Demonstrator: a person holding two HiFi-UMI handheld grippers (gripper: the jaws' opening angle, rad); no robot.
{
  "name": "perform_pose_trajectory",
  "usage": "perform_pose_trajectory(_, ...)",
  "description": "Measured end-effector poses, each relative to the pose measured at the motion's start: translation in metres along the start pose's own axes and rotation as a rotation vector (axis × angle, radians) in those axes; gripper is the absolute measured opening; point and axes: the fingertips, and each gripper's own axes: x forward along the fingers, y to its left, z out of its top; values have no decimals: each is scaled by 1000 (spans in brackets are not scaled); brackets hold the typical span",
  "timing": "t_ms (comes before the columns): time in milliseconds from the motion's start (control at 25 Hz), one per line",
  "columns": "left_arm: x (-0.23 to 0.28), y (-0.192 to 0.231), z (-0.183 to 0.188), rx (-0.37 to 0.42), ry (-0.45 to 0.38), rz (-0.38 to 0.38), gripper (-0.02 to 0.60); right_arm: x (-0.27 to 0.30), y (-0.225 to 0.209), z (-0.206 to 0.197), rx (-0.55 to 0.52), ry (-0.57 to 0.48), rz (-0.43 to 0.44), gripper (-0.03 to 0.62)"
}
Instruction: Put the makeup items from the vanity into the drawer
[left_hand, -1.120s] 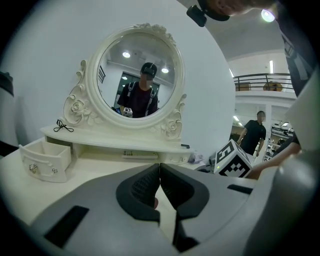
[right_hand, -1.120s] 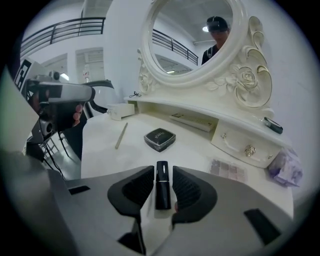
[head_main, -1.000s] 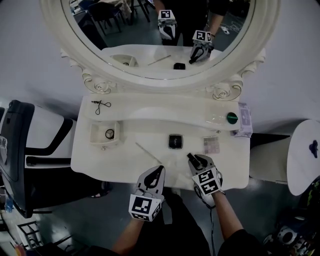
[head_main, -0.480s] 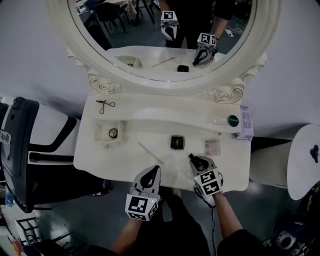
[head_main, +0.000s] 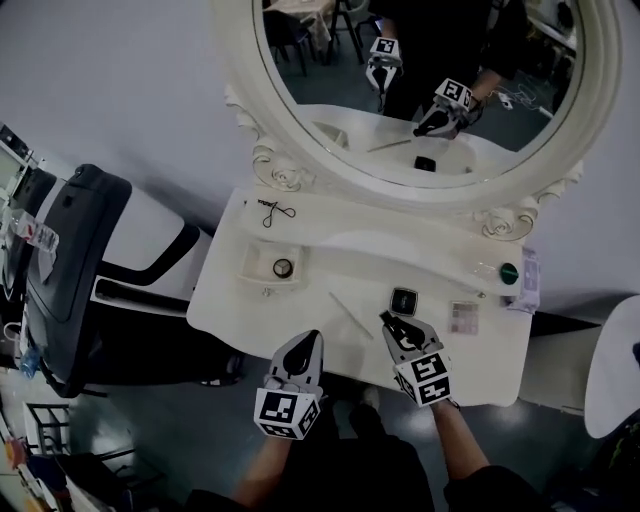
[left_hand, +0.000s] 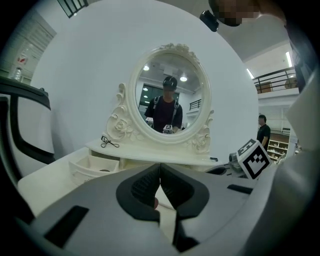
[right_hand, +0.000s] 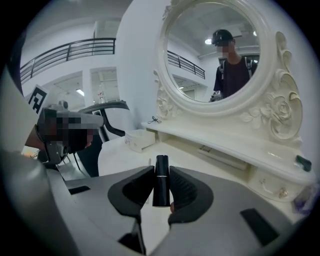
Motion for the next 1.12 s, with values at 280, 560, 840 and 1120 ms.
perform_pose_trajectory(280, -12, 83, 18, -19, -32, 49, 15, 58, 58, 70, -43, -58, 55, 106)
perform_pose_trajectory(560, -21, 160, 33, -38, -46, 49, 15, 130, 114, 134, -125, -66, 95, 106)
perform_pose_trajectory(840, -20, 200, 40, -47, -47, 56, 15, 194, 148, 168, -213, -9, 162, 106)
perform_pose_trajectory(1120, -17, 218, 39, -70, -50, 104, 15, 242, 162, 162, -324, 94, 247, 106)
